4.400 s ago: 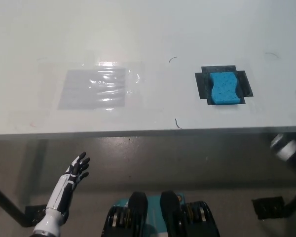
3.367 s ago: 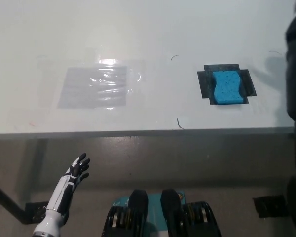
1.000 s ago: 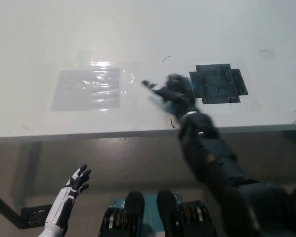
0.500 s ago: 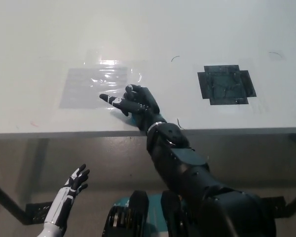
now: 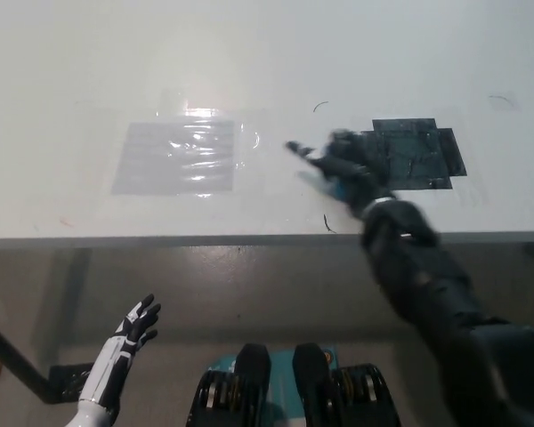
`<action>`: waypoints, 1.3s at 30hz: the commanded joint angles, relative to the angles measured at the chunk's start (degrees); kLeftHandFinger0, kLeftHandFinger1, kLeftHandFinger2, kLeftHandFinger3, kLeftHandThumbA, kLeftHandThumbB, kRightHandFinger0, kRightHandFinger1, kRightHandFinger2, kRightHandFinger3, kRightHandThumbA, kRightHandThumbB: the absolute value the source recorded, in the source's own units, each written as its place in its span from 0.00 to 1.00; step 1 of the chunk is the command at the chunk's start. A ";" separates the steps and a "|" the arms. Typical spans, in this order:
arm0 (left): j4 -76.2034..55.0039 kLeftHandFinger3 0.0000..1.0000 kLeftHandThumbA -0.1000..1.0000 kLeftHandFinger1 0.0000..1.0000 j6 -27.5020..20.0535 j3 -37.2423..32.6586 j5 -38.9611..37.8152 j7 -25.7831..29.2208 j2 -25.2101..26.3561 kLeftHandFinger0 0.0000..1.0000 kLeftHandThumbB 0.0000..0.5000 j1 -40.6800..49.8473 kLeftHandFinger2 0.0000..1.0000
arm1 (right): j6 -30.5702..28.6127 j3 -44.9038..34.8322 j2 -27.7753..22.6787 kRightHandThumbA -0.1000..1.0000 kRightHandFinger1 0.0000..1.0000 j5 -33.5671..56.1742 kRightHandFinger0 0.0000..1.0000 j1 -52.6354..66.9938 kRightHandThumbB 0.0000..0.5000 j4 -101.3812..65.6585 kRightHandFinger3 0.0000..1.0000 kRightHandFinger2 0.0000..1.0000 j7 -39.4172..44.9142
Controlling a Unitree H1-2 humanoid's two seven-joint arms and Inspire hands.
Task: A soft sponge is kept on the balc marked spot on the table infront of the robot and it uses its right hand fist to press down on it and drrags it across the table in a back and forth manner twice to clean it
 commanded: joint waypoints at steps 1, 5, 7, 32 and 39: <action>-1.61 1.00 1.00 1.00 -1.72 0.44 -0.35 -0.14 0.81 1.00 1.00 -0.39 1.00 | 1.31 -1.78 -6.89 1.00 0.00 1.71 0.00 4.40 0.42 1.33 0.00 0.00 -2.56; -1.22 1.00 1.00 1.00 -2.10 0.62 -0.42 -0.16 0.89 1.00 1.00 -0.40 1.00 | 1.11 -3.04 -12.90 1.00 0.00 2.59 0.00 6.60 0.47 1.40 0.00 0.00 -1.91; -1.11 1.00 1.00 1.00 -2.17 0.78 -0.52 -0.17 0.92 1.00 1.00 -0.38 1.00 | 2.13 -5.15 -14.20 1.00 0.00 4.38 0.00 6.79 0.51 1.57 0.00 0.00 -2.50; 0.01 1.00 1.00 1.00 -2.65 1.39 -0.68 -0.11 0.64 1.00 0.97 -0.53 1.00 | 1.39 -6.61 -16.27 1.00 0.00 4.85 0.00 8.31 0.42 1.18 0.00 0.00 -0.81; 0.44 1.00 1.00 1.00 -3.08 1.37 -0.55 0.04 0.53 1.00 0.97 -0.47 1.00 | 2.24 -6.52 -10.24 1.00 0.00 6.11 0.00 4.88 0.41 1.11 0.00 0.00 1.13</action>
